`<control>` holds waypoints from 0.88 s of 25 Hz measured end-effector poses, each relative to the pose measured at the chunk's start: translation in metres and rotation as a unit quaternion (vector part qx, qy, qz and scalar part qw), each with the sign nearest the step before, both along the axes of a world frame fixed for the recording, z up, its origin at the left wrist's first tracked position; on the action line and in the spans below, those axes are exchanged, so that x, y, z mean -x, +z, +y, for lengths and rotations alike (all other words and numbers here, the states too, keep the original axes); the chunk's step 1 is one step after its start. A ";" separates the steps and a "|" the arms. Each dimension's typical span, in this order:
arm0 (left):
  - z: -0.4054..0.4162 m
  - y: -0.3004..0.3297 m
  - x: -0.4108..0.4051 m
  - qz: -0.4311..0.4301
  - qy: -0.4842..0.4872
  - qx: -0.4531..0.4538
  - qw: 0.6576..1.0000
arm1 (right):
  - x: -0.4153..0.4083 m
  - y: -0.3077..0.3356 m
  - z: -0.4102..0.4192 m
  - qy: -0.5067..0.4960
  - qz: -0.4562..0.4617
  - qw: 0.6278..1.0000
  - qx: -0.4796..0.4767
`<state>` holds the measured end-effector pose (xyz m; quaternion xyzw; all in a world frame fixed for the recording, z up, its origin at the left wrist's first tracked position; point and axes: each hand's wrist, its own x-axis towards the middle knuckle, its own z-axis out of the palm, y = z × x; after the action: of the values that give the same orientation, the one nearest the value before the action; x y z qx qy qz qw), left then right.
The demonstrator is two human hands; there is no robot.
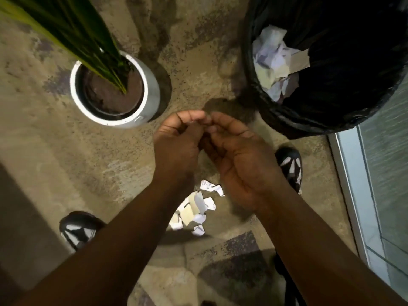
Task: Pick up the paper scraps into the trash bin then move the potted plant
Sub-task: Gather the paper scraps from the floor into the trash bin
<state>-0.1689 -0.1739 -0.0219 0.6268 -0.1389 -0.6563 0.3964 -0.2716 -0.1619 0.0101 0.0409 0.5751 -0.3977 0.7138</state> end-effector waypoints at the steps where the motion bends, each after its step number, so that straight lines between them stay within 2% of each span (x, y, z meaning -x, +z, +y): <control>1: 0.012 -0.013 -0.016 -0.027 -0.015 -0.009 0.999 | -0.008 -0.010 0.010 0.036 0.013 0.999 -0.006; 3: 0.041 -0.047 -0.051 -0.091 -0.061 -0.052 0.993 | -0.025 -0.037 0.036 0.124 0.062 0.990 -0.027; 6: 0.093 -0.096 -0.090 -0.166 -0.105 -0.155 0.968 | -0.042 -0.089 0.081 0.243 0.162 0.952 -0.095; 7: 0.112 -0.111 -0.099 -0.183 -0.119 -0.191 0.957 | -0.041 -0.112 0.096 0.301 0.207 0.924 -0.110; 9: 0.156 -0.140 -0.115 -0.213 -0.143 -0.268 0.929 | -0.039 -0.152 0.119 0.454 0.296 0.835 -0.092; 11: 0.196 -0.164 -0.127 -0.250 -0.133 -0.328 0.901 | -0.032 -0.183 0.138 0.536 0.346 0.764 -0.095; 12: 0.213 -0.172 -0.131 -0.265 -0.138 -0.350 0.888 | -0.028 -0.193 0.148 0.536 0.354 0.758 -0.116; 15: 0.249 -0.189 -0.137 -0.261 -0.131 -0.419 0.860 | -0.024 -0.221 0.185 0.517 0.303 0.788 -0.143; 16: 0.254 -0.194 -0.136 -0.249 -0.116 -0.436 0.857 | -0.029 -0.229 0.194 0.536 0.312 0.769 -0.152; 19: 0.263 -0.212 -0.127 -0.201 -0.081 -0.441 0.871 | -0.042 -0.241 0.204 0.636 0.382 0.652 -0.159; 20: 0.260 -0.214 -0.124 -0.182 -0.072 -0.445 0.874 | -0.045 -0.243 0.205 0.647 0.406 0.624 -0.165; 21: 0.258 -0.215 -0.122 -0.181 -0.079 -0.442 0.875 | -0.049 -0.243 0.203 0.649 0.422 0.612 -0.161; 22: 0.255 -0.215 -0.120 -0.188 -0.089 -0.430 0.878 | -0.052 -0.244 0.201 0.646 0.428 0.615 -0.147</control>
<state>-0.0486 0.0806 -0.2366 0.8322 0.0303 -0.5536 -0.0059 -0.2196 0.0389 -0.2343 -0.4117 0.7439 0.2830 0.4438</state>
